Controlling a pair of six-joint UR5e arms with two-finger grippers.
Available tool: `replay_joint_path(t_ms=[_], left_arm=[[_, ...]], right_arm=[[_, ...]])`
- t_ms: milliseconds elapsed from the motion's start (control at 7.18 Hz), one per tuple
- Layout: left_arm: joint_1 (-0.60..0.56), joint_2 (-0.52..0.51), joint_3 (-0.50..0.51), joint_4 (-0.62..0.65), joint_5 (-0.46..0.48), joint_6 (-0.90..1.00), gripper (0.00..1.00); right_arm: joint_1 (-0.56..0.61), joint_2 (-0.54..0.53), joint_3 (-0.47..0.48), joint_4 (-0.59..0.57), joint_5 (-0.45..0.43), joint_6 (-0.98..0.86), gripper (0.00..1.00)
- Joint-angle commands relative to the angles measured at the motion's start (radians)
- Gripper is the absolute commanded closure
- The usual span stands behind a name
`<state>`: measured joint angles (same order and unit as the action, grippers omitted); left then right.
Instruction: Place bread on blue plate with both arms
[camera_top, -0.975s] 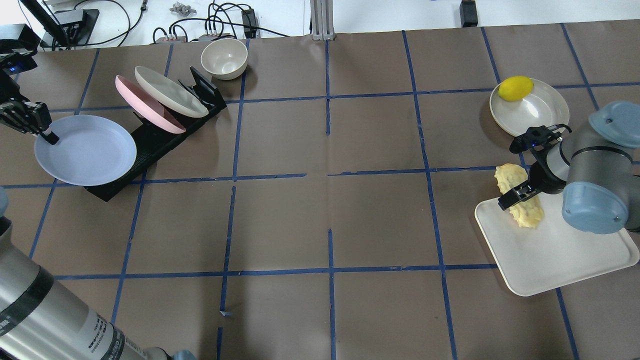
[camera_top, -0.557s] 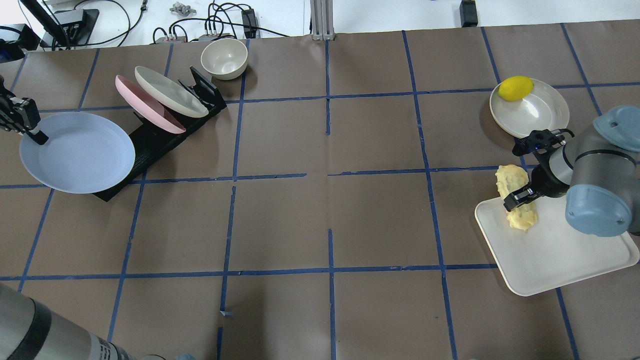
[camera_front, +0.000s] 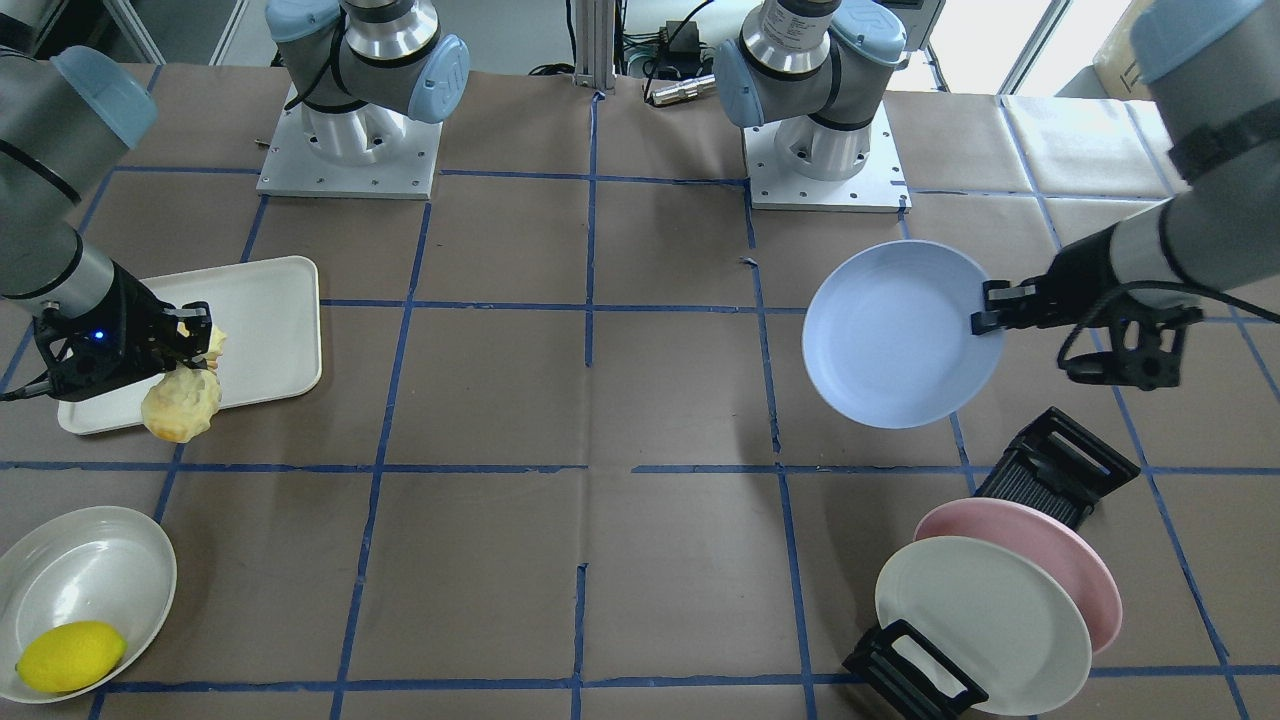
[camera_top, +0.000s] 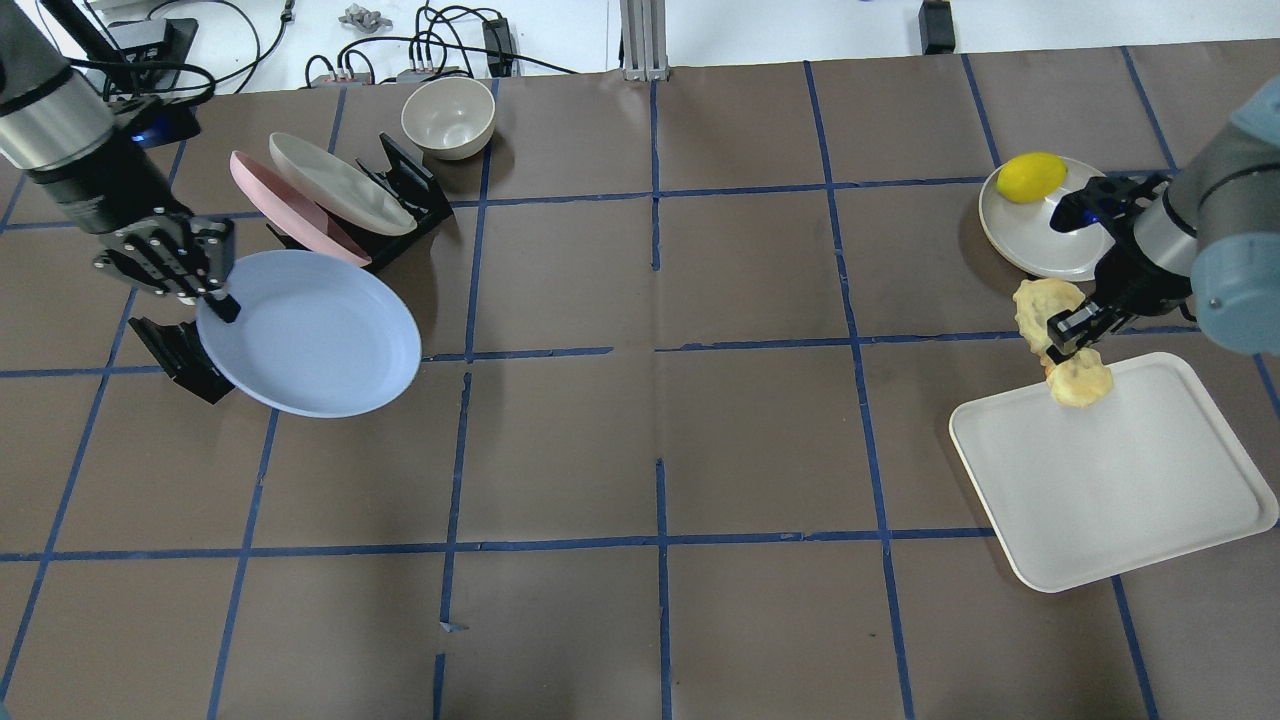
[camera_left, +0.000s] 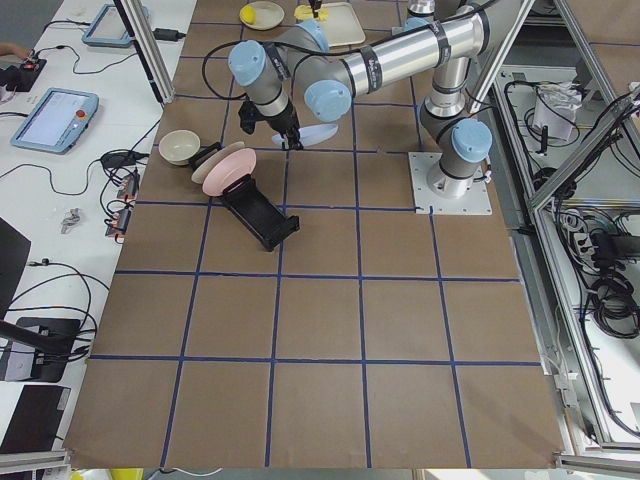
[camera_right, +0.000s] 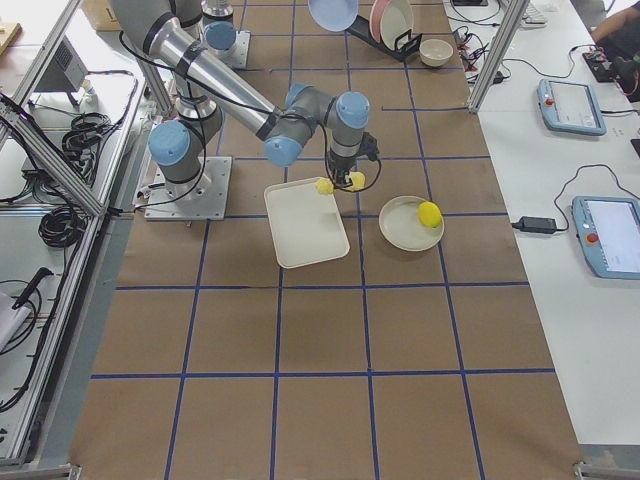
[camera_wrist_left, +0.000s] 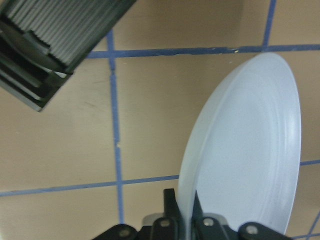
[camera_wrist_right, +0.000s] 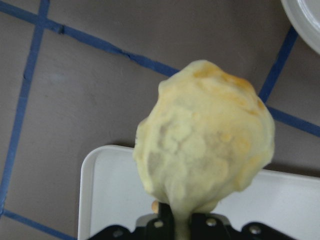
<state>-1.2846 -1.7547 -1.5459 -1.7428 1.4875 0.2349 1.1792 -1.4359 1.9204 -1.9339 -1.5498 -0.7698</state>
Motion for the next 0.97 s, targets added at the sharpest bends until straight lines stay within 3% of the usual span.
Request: replay_joint_path(t_ms=[0, 418, 835], left_arm=[[-0.201, -0.031, -0.037, 0.136, -0.152, -0.239, 0.91], [-0.362, -0.166, -0.054, 0.395, -0.225, -0.343, 0.92], [-0.404, -0.253, -0.114, 0.610, -0.275, -0.359, 0.92]], right_arm=[[0.124, -0.006, -0.150, 0.224, -0.053, 0.205, 0.86], [0.300, -0.008, -0.309, 0.419, -0.058, 0.508, 0.86], [0.356, -0.026, -0.293, 0.421, -0.053, 0.611, 0.86]])
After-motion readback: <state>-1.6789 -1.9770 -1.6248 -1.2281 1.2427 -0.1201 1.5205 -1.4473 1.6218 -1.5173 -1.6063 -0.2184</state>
